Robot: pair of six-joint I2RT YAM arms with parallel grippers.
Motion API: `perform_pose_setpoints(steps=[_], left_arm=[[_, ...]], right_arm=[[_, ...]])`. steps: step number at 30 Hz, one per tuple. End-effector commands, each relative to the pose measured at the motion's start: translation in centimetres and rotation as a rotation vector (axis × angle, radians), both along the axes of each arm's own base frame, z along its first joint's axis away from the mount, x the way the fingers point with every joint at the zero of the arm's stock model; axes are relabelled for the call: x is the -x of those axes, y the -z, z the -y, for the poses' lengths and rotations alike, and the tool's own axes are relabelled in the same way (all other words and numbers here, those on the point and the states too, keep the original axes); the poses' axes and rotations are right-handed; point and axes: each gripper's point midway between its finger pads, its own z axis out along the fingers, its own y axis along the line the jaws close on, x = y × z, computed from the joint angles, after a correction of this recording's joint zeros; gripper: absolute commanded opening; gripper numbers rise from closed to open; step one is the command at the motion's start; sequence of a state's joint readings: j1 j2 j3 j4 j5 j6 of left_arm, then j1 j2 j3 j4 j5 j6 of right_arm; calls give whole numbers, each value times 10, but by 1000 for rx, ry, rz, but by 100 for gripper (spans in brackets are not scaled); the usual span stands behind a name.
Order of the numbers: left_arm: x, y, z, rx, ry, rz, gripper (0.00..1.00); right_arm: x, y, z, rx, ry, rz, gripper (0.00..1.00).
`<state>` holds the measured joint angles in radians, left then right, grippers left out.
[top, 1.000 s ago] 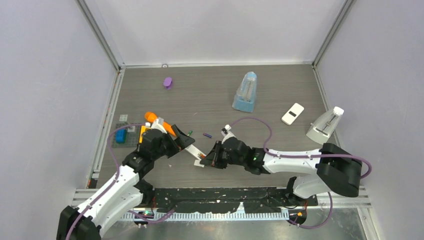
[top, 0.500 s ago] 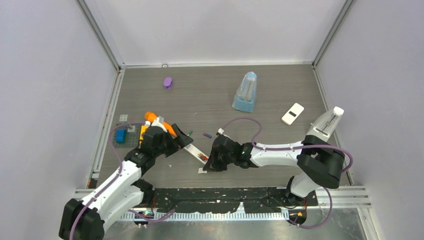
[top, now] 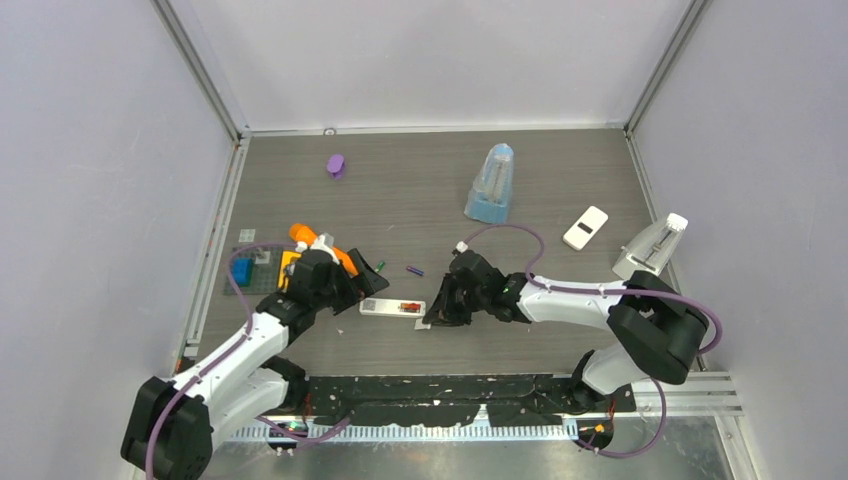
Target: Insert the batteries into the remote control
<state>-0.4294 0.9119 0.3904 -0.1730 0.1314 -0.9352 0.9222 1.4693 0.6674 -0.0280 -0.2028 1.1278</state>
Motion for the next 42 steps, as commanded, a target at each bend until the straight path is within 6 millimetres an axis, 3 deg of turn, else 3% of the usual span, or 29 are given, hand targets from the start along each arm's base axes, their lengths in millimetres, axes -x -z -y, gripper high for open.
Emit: perform_pose_setpoints(steps=[1,6,13,24,42], left_arm=[[-13,-22,8,40,19,70,91],[-12,-24,9,47,25,72,91],[-13,-8,-3,-45,12,67,91],[-8,12,-18,-148,14,39,91],[-4,29,-17,-161,34,-6,91]], right_arm=[[7,-27,-17,-103,-156,75,5],[11,-58,-24,-201,-276,171,5],[-12,-74,-37,-293,-256,199,5],[-44,-53,-44,-245,-201,184,5],[-45,-14,-29,-166,-156,113,5]])
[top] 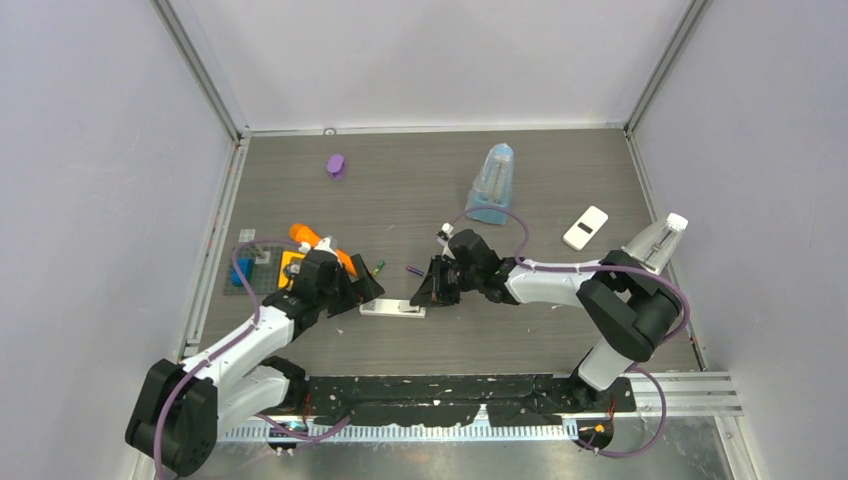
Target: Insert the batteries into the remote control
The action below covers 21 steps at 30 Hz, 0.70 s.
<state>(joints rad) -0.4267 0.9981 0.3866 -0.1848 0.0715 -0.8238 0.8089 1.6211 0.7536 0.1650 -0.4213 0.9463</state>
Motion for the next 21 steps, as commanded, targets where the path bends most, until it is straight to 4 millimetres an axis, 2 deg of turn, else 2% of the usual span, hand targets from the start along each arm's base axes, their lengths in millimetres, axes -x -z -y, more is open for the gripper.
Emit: perform_pose_setpoints(steps=[1,13,17,21], left_arm=[[-5,-1,-1,-12,8,24,91],[1,14,1,-19,37,-11,90],[1,16,0,-20,36,-16,90],[0,15,1,-20,35,-14,89]], right_arm=[[-6,1,-2,-12,8,9,5],[-2,24,8,41,26,-52,7],[0,30,13,83,21,-70,14],[-2,25,11,88,11,-74,21]])
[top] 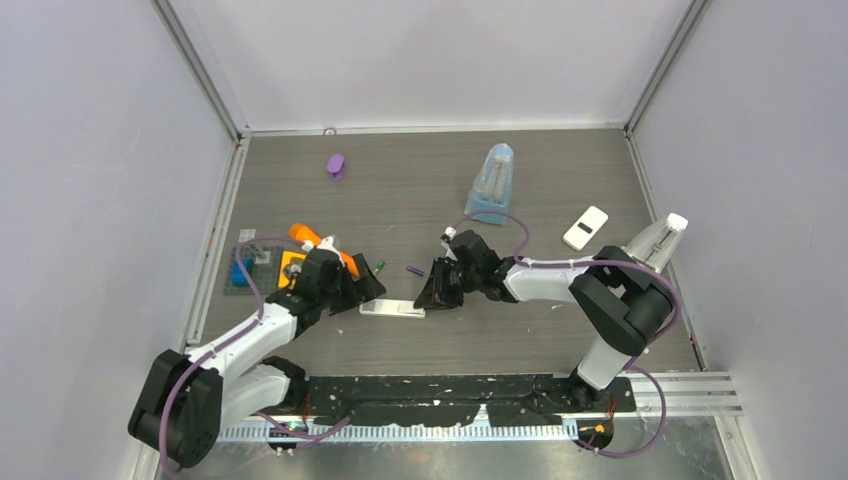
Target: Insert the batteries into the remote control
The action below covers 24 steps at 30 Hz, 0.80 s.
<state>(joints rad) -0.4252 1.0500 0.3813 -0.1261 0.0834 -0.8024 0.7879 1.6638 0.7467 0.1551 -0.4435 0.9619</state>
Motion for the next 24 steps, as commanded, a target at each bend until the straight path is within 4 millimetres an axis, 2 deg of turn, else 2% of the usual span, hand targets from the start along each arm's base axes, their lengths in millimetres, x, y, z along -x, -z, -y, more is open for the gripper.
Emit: perform_pose_setpoints(steps=[1,7,14,19,24], left_arm=[[5,10,-2,-16,14,-21,89],[3,8,-1,-15,17,-22,89],[3,8,-2,-17,15,-21,89],[4,9,-2,-21,14,-23,89],[6,11,-4,-27,14,-30,89]], right_arm=[[-3,7,4,64,-5,-10,24],[-4,7,7,112,-11,-25,32],[-9,-2,9,151,-12,-17,41],[-9,-8,15,193,-23,-12,43],[-8,-3,19,227,-29,-15,43]])
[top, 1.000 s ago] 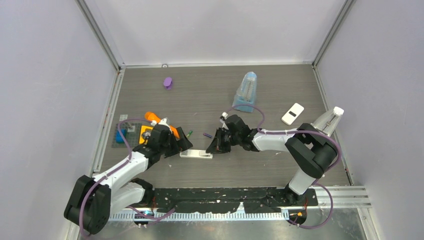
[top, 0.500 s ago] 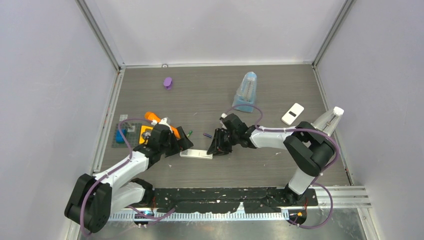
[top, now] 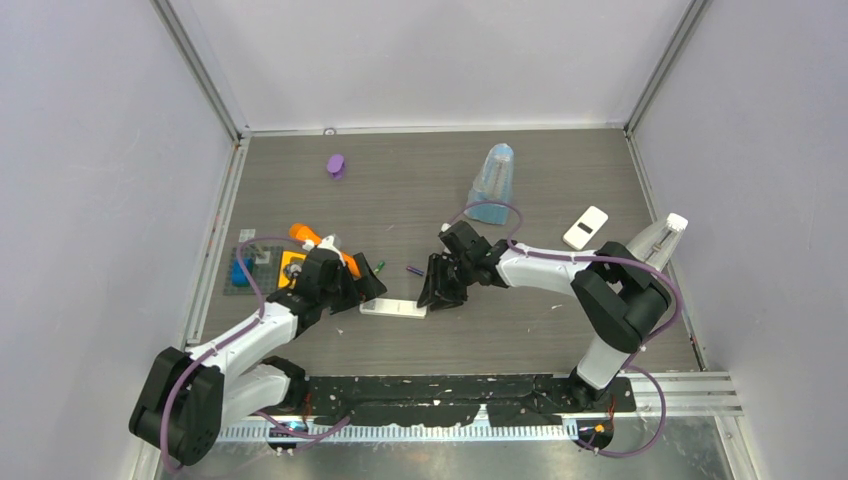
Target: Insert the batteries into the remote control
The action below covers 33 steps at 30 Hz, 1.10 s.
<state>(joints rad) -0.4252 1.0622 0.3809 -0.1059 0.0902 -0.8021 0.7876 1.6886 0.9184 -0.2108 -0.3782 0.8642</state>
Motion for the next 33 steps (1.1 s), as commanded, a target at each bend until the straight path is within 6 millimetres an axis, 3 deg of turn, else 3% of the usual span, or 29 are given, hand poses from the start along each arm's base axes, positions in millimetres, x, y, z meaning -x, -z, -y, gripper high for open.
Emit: perform_pose_setpoints(steps=[1,7,12,22,33], left_arm=[[7,11,-6,-36,7,-34,89],[10,13,-6,-36,13,-42,86],[11,14,-6,-34,16,-43,75],[16,20,-7,-43,26,-68,68],[26,30,-6,-39,52,-95,48]], right_arm=[[-7,-7,3,27,-10,34,41],[-5,-1,3,38,-24,27,33],[-5,2,-1,38,-29,23,29],[-6,13,-5,48,-20,9,29],[-3,12,-14,45,-28,2,27]])
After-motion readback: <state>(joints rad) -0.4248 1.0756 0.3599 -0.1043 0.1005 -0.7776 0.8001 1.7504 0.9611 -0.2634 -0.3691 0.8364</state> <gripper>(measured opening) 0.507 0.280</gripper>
